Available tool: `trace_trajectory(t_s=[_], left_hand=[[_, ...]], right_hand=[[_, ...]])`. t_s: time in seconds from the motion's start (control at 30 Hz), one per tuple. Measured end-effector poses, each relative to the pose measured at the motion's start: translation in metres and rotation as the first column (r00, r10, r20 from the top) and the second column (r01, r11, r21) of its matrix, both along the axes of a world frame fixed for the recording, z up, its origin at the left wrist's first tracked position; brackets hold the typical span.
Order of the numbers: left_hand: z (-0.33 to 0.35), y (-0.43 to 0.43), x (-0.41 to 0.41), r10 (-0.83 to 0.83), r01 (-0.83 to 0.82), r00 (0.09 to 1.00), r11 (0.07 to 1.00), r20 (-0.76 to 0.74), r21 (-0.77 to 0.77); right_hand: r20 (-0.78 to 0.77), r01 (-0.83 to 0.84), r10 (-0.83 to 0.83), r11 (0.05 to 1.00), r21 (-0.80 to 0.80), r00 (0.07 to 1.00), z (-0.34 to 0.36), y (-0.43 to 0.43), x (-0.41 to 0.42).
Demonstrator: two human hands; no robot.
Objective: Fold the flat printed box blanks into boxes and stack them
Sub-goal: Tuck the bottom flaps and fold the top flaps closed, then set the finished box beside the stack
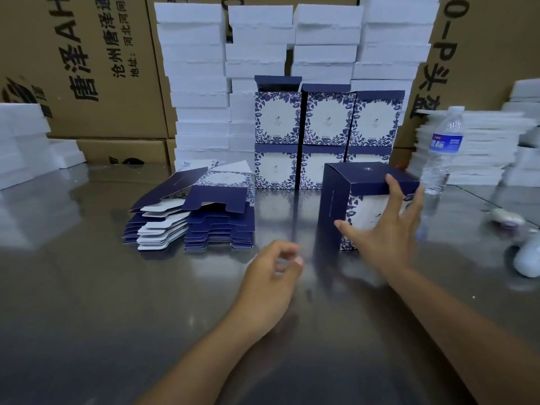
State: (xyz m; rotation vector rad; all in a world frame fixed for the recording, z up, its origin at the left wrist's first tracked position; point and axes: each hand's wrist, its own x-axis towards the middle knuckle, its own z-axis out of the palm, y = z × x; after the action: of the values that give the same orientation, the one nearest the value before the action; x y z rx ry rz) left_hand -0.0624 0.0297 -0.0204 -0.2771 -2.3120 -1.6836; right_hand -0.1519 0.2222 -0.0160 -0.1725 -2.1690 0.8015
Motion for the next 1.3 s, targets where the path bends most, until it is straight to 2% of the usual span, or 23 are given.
trace_trajectory(t_s=[0.17, 0.47, 0.7, 0.87, 0.93, 1.0, 1.07, 1.13, 1.2, 1.27, 1.3], left_hand=[[-0.007, 0.000, -0.011, 0.016, -0.019, 0.999, 0.994, 0.028, 0.107], [-0.008, 0.000, -0.019, -0.048, 0.035, 0.992, 0.994, 0.116, 0.105], [-0.008, 0.000, -0.026, -0.058, 0.035, 0.979, 0.992, 0.194, 0.121], [-0.008, -0.001, -0.025, -0.060, 0.043, 0.987, 0.992, 0.149, 0.116], [-0.009, -0.002, -0.026, -0.053, 0.039, 0.990, 0.993, 0.133, 0.111], [-0.009, -0.002, -0.025, -0.053, 0.038, 0.990, 0.993, 0.134, 0.109], [-0.006, -0.001, -0.022, -0.050, 0.035, 0.992, 0.992, 0.117, 0.124], [-0.005, 0.001, -0.020, -0.038, 0.024, 0.994, 0.991, 0.103, 0.135], [-0.004, 0.002, -0.018, -0.023, 0.011, 0.995, 0.992, 0.102, 0.122], [-0.001, 0.004, -0.015, -0.022, 0.011, 0.995, 0.994, 0.099, 0.110], [0.000, 0.004, -0.014, -0.020, 0.009, 0.995, 0.994, 0.099, 0.110]], right_hand=[[-0.008, 0.098, -0.098, 0.995, -0.007, 0.995, -0.002, 0.029, -0.043], [0.043, 0.206, -0.206, 0.978, -0.003, 0.978, 0.002, 0.054, -0.118], [0.117, 0.195, -0.194, 0.981, 0.005, 0.974, 0.005, 0.053, -0.151], [0.192, 0.161, -0.152, 0.986, -0.031, 0.970, 0.014, 0.040, -0.143], [0.106, 0.159, -0.156, 0.987, -0.016, 0.982, 0.019, 0.028, -0.133], [-0.110, 0.078, -0.072, 0.996, 0.047, 0.991, 0.028, 0.010, -0.123], [-0.198, -0.123, 0.139, 0.988, 0.092, 0.970, 0.039, -0.016, -0.113], [-0.074, -0.358, 0.358, 0.933, 0.018, 0.931, 0.046, -0.049, -0.105], [0.155, -0.518, 0.552, 0.828, -0.214, 0.819, 0.050, -0.084, -0.093], [0.263, -0.549, 0.702, 0.693, -0.467, 0.662, 0.046, -0.116, -0.086], [0.285, -0.526, 0.724, 0.665, -0.531, 0.628, 0.041, -0.129, -0.083]])
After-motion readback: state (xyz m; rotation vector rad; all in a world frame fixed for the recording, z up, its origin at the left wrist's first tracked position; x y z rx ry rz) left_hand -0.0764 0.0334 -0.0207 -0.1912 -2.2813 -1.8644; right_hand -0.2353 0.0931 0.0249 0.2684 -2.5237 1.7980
